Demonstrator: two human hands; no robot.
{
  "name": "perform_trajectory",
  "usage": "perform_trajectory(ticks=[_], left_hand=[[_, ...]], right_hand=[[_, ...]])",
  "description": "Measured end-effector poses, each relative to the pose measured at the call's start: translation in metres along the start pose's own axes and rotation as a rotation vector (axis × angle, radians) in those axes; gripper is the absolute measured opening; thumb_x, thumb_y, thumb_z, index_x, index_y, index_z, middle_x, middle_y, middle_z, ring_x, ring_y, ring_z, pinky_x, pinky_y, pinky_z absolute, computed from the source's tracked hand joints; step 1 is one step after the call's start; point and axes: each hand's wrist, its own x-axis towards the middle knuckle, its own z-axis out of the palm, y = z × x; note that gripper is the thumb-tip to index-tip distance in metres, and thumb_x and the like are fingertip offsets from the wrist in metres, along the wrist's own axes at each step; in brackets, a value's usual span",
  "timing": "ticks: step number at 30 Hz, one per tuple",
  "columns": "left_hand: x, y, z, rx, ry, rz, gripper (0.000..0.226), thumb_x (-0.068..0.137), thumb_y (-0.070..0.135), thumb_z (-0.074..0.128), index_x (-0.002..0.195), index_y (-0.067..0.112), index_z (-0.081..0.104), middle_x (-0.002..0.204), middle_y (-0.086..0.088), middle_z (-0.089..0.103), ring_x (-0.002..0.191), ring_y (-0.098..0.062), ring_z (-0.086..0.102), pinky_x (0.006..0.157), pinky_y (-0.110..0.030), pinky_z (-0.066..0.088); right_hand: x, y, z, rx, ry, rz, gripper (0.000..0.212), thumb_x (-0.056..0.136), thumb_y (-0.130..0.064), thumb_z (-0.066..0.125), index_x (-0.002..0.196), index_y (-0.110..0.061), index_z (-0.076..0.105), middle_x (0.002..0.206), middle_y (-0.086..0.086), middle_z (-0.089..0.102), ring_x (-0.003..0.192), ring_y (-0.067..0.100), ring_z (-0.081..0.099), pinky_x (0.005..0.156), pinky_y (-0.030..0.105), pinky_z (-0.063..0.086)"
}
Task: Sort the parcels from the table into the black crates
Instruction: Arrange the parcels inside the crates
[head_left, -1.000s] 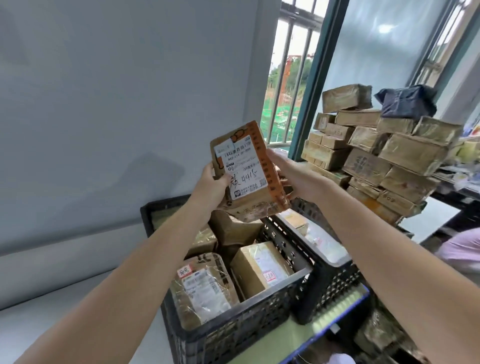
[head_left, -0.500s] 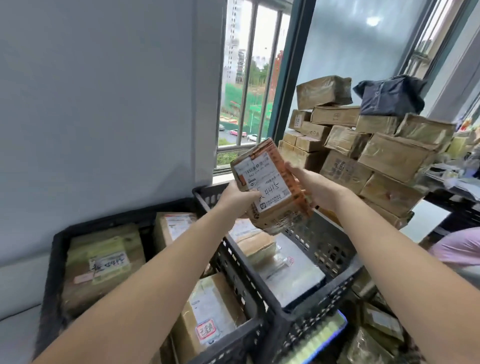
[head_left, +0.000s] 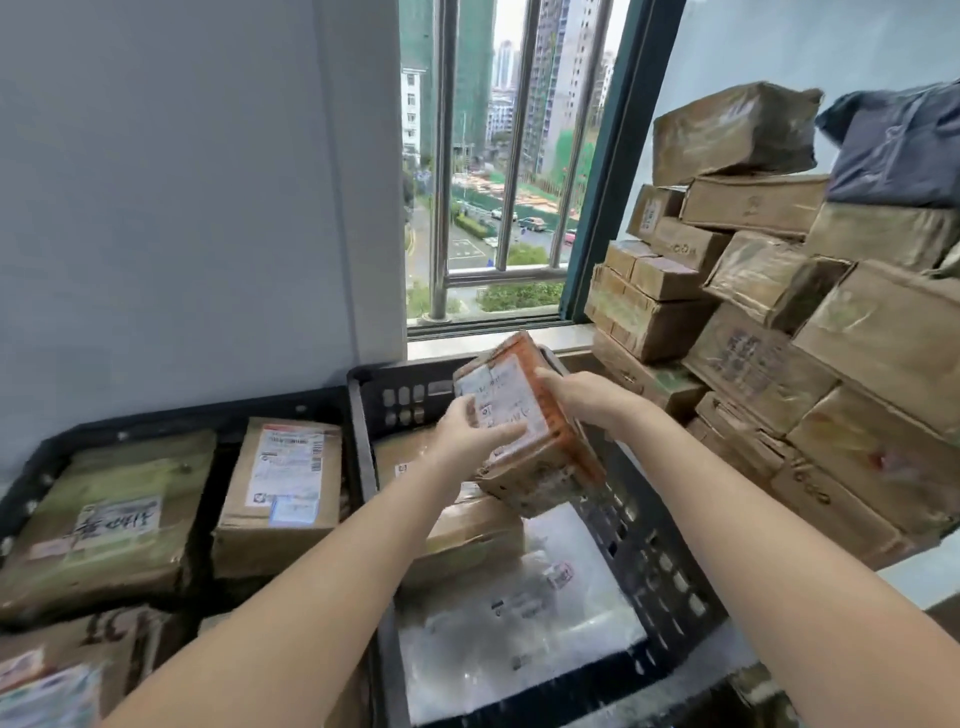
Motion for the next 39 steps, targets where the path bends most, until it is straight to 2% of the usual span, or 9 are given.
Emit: perform_trajectory(ticks=[6, 11, 17, 20, 23, 26, 29, 35, 39], left_hand=[[0.036, -0.013, 0.027, 0.104, 0.080, 0.085, 0.095, 0.067, 0.002, 0.086, 0.147, 0.015, 0.036, 0.127, -0.001, 0.059, 0.113, -0.017, 0.061, 0.097, -0.037, 0.053], [0.058, -0.037, 0.039, 0.113, 0.077, 0.171, 0.073, 0.069, 0.020, 0.089, 0.129, 0.027, 0.047, 0.114, 0.014, 0.062, 0.100, 0.000, 0.060, 0.076, -0.018, 0.050], [0.068, -0.048, 0.040, 0.304, -0.009, 0.239, 0.101, 0.069, 0.047, 0.083, 0.152, 0.018, 0.033, 0.147, 0.001, 0.044, 0.129, -0.015, 0.050, 0.107, -0.041, 0.046], [0.057, -0.061, 0.029, 0.361, -0.148, 0.202, 0.116, 0.071, 0.040, 0.086, 0.157, 0.024, 0.011, 0.155, 0.004, 0.038, 0.138, -0.013, 0.042, 0.114, -0.041, 0.037], [0.044, -0.085, 0.023, 0.781, -0.262, 0.113, 0.127, 0.069, 0.050, 0.084, 0.158, 0.022, -0.002, 0.162, -0.001, 0.022, 0.146, -0.022, 0.025, 0.118, -0.042, 0.028], [0.044, -0.096, 0.026, 1.152, -0.275, 0.066, 0.108, 0.078, 0.061, 0.069, 0.157, 0.020, 0.008, 0.160, -0.005, 0.021, 0.145, -0.034, 0.020, 0.114, -0.056, 0.029], [0.051, -0.093, 0.026, 1.380, -0.332, 0.004, 0.086, 0.091, 0.052, 0.057, 0.157, 0.023, 0.010, 0.165, 0.003, 0.005, 0.149, -0.036, 0.009, 0.106, -0.064, 0.033], [0.052, -0.098, 0.020, 1.367, -0.334, -0.040, 0.085, 0.090, 0.052, 0.058, 0.156, 0.024, 0.013, 0.164, -0.002, 0.009, 0.149, -0.036, 0.009, 0.107, -0.065, 0.033], [0.056, -0.080, 0.011, 1.135, -0.198, 0.047, 0.119, 0.081, 0.053, 0.072, 0.157, 0.020, -0.014, 0.165, -0.005, -0.005, 0.149, -0.033, 0.014, 0.112, -0.056, 0.032]], right_hand=[[0.034, 0.022, 0.011, -0.052, 0.220, -0.101, 0.058, 0.101, -0.039, 0.041, 0.153, -0.017, 0.026, 0.139, 0.014, 0.055, 0.118, 0.032, 0.056, 0.090, 0.037, 0.042], [0.052, 0.032, 0.018, -0.462, 0.295, -0.280, 0.041, 0.104, -0.036, 0.038, 0.136, -0.012, 0.047, 0.125, 0.015, 0.052, 0.101, 0.031, 0.058, 0.082, 0.040, 0.047], [0.058, 0.043, 0.006, -0.569, 0.154, -0.363, 0.043, 0.103, -0.043, 0.037, 0.132, -0.015, 0.053, 0.141, 0.009, 0.047, 0.118, 0.032, 0.051, 0.096, 0.042, 0.044], [0.057, 0.041, 0.012, -0.631, 0.204, -0.319, 0.045, 0.101, -0.046, 0.035, 0.129, -0.015, 0.054, 0.143, 0.013, 0.046, 0.118, 0.036, 0.046, 0.098, 0.046, 0.041], [0.055, 0.038, 0.015, -0.613, 0.153, -0.251, 0.062, 0.094, -0.065, 0.035, 0.141, -0.025, 0.045, 0.153, 0.012, 0.033, 0.128, 0.037, 0.039, 0.102, 0.050, 0.038], [0.051, 0.036, 0.019, -0.593, -0.001, -0.234, 0.088, 0.073, -0.092, 0.030, 0.150, -0.050, 0.024, 0.163, 0.002, 0.011, 0.142, 0.037, 0.021, 0.110, 0.057, 0.027], [0.053, 0.035, 0.026, -0.708, 0.061, -0.200, 0.090, 0.071, -0.093, 0.031, 0.149, -0.047, 0.029, 0.163, 0.008, 0.010, 0.138, 0.039, 0.026, 0.108, 0.054, 0.029], [0.053, 0.037, 0.055, -0.800, 0.139, -0.246, 0.089, 0.088, -0.077, 0.025, 0.157, -0.021, 0.020, 0.163, 0.014, 0.015, 0.147, 0.035, 0.013, 0.115, 0.052, 0.022], [0.050, 0.052, 0.045, -0.767, -0.081, -0.334, 0.099, 0.082, -0.086, 0.028, 0.158, -0.029, 0.003, 0.165, 0.016, -0.003, 0.151, 0.035, -0.009, 0.120, 0.053, 0.002]])
